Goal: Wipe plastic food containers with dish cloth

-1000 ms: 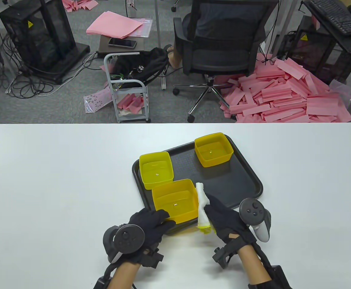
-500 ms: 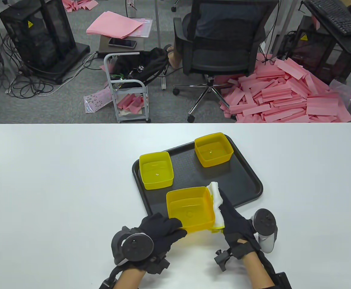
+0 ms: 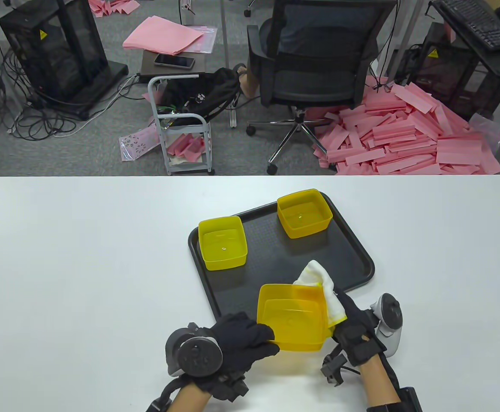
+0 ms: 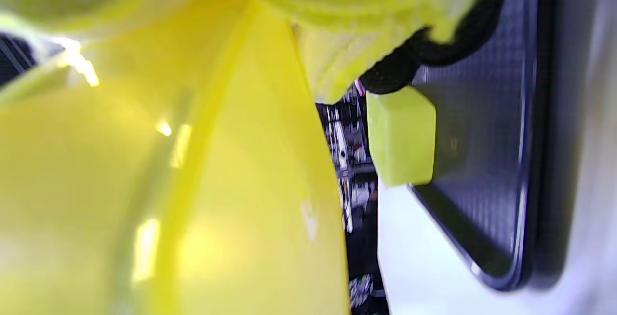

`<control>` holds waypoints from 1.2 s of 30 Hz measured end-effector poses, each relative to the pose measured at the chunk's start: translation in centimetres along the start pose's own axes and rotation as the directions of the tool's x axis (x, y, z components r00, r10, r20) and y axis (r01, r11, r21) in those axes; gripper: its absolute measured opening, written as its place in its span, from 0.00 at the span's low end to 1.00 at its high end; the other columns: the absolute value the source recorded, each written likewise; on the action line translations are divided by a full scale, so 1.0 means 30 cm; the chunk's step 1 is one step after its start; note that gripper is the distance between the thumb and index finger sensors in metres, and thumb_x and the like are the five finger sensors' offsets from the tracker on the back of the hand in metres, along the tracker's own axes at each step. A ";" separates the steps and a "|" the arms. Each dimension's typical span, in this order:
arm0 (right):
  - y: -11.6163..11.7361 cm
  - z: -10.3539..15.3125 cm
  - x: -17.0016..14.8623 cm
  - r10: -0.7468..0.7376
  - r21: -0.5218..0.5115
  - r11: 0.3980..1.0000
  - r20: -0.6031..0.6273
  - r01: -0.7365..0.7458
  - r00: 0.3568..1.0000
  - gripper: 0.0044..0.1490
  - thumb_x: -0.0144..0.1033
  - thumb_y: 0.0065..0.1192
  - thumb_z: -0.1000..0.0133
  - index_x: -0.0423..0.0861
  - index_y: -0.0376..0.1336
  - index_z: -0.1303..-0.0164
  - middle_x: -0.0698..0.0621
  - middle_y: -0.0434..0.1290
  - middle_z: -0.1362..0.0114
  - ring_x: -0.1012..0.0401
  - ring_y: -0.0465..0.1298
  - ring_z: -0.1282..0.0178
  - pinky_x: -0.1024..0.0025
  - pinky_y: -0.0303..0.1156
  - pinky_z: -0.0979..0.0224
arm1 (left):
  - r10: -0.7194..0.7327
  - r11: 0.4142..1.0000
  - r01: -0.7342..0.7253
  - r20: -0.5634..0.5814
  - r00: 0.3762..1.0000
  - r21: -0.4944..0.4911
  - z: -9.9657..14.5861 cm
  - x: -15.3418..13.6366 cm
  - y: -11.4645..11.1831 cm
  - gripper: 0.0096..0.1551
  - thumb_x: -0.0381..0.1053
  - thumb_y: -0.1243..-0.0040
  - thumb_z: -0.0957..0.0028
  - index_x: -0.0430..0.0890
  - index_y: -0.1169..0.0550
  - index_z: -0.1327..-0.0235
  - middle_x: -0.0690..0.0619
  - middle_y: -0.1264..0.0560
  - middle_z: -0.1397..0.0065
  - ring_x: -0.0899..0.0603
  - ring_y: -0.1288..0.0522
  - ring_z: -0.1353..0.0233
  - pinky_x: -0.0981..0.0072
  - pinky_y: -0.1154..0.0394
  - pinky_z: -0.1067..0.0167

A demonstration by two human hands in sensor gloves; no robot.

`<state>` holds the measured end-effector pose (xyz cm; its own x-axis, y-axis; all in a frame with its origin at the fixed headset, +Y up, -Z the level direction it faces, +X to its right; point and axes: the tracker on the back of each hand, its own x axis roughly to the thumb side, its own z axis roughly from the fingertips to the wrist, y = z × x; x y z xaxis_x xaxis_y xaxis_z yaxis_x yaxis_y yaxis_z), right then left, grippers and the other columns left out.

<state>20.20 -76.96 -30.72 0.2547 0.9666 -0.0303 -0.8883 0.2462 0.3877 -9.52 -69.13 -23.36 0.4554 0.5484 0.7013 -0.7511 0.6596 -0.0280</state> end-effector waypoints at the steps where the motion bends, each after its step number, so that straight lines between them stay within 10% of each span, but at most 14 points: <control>1: -0.003 -0.001 -0.002 -0.021 0.030 0.999 -0.006 0.021 1.000 0.37 0.64 0.42 0.33 0.54 0.63 0.21 0.41 0.68 0.22 0.41 0.73 0.33 0.42 0.73 0.35 | 0.004 1.000 -0.004 0.006 1.000 -0.004 -0.001 0.002 0.000 0.21 0.63 0.27 0.59 0.53 0.12 0.60 0.53 0.14 0.69 0.41 0.17 0.60 0.52 0.21 0.62; 22: 0.122 -0.018 -0.089 -0.295 0.376 0.852 -0.232 0.365 0.927 0.39 0.66 0.37 0.32 0.53 0.60 0.18 0.43 0.68 0.20 0.40 0.71 0.30 0.42 0.72 0.32 | 0.229 0.970 -0.219 0.103 0.968 -0.103 -0.013 0.073 -0.042 0.21 0.63 0.29 0.58 0.54 0.13 0.57 0.53 0.14 0.66 0.41 0.17 0.57 0.51 0.21 0.59; 36: 0.309 -0.003 -0.126 -0.515 0.366 0.697 -0.345 0.617 0.785 0.45 0.63 0.23 0.34 0.48 0.63 0.23 0.52 0.77 0.28 0.42 0.70 0.27 0.42 0.70 0.29 | 0.208 0.976 -0.214 0.110 0.972 0.049 -0.005 0.062 -0.013 0.22 0.63 0.30 0.60 0.55 0.12 0.57 0.53 0.14 0.67 0.41 0.18 0.63 0.51 0.22 0.64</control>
<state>10.96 -78.32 -27.10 0.5250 0.6568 -0.5414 -0.3218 0.7420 0.5881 -8.29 -68.29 -22.16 0.2337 0.6135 0.7543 -0.8540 0.5005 -0.1424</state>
